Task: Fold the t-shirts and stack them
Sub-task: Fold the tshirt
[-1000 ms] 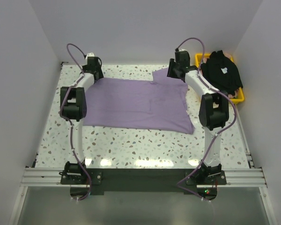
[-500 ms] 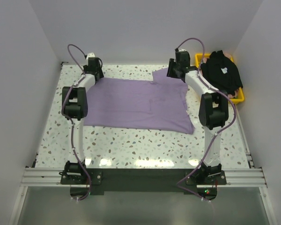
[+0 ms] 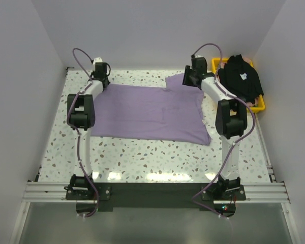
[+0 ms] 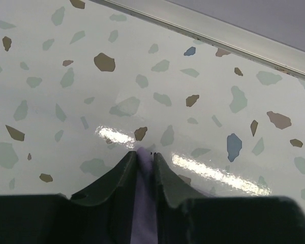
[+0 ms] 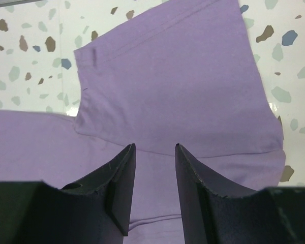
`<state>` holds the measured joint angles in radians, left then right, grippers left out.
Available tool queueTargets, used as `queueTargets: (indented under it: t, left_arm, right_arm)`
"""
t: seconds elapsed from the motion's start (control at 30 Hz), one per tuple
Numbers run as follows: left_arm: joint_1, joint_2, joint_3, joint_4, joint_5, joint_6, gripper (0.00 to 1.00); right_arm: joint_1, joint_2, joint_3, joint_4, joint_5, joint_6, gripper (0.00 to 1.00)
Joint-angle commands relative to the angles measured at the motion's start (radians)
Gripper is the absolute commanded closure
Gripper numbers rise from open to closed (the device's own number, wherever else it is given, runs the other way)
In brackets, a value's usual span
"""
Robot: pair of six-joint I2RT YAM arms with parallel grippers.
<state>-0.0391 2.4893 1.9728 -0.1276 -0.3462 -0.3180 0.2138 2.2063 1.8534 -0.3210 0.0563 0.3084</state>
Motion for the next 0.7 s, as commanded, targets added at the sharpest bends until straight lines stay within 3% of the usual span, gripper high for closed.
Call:
queueTargets:
  t: [0.0,0.3,0.67]
  left_arm:
    - [0.015,-0.007,0.021,0.034,-0.031,0.016,0.80]
    - [0.030,-0.059,-0.032,0.054,-0.036,0.014,1.00]
    - [0.031,-0.089,-0.074,0.088,-0.013,0.010,1.00]
  right_arm:
    - [-0.042,0.032,0.059,0.013,-0.010,-0.005,0.59]
    - [-0.088,0.173,0.253,-0.050,0.043,-0.003,0.55]
    - [-0.105,0.403,0.517,-0.078,0.116,0.008,0.48]
